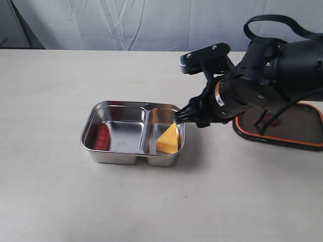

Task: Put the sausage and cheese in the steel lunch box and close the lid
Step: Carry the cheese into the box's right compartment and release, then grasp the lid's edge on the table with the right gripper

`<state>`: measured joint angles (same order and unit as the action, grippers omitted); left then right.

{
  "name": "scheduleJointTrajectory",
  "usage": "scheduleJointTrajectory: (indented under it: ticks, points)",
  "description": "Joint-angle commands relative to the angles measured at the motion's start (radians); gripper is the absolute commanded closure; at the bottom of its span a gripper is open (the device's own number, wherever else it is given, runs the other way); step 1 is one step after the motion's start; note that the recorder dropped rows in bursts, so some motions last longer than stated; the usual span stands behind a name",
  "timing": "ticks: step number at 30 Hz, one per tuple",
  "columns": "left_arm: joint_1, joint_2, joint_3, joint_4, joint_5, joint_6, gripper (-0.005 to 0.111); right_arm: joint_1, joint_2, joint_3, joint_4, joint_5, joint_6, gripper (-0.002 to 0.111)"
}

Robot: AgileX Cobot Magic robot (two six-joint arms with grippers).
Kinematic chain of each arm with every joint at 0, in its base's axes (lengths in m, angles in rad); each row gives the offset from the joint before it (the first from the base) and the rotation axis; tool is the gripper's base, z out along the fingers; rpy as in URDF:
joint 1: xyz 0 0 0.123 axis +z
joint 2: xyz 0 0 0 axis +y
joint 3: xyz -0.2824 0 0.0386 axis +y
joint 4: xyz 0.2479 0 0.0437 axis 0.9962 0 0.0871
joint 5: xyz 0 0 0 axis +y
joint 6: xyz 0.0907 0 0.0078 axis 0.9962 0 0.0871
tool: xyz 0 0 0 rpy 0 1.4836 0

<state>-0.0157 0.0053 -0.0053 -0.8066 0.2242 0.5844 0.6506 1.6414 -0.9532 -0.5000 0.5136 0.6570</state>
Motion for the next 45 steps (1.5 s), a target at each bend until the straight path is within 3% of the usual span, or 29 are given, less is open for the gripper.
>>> scheduleJointTrajectory:
  ticks: [1,5,18,19,22,23,33,45]
  points:
    - [-0.006,-0.005,0.005,-0.003,-0.007,0.001,0.107,-0.123,0.062,-0.003,-0.026,0.112,0.025,0.062]
    - [-0.006,-0.005,0.005,-0.003,-0.007,0.001,0.107,-0.196,0.128,-0.003,-0.017,0.083,-0.015,0.062]
    - [-0.006,-0.005,0.005,-0.003,-0.007,0.001,0.107,-0.271,0.326,-0.031,-0.047,-0.103,-0.050,0.063]
    - [-0.006,-0.005,0.005,-0.003,-0.007,0.001,0.107,-0.271,0.339,-0.031,-0.045,-0.103,-0.062,0.068]
    - [-0.006,-0.005,0.005,-0.003,-0.007,0.001,0.107,-0.271,0.353,-0.031,-0.042,-0.104,-0.062,0.106]
    - [-0.006,-0.005,0.005,-0.003,-0.007,0.001,0.107,-0.271,0.353,-0.031,-0.040,-0.101,-0.062,0.108]
    - [-0.006,-0.005,0.005,-0.003,-0.007,0.001,0.107,-0.264,0.211,-0.027,0.040,0.007,-0.056,0.109]
    - [-0.006,-0.005,0.005,-0.003,-0.007,0.001,0.107,-0.071,-0.122,0.014,0.045,0.062,-0.057,0.109]
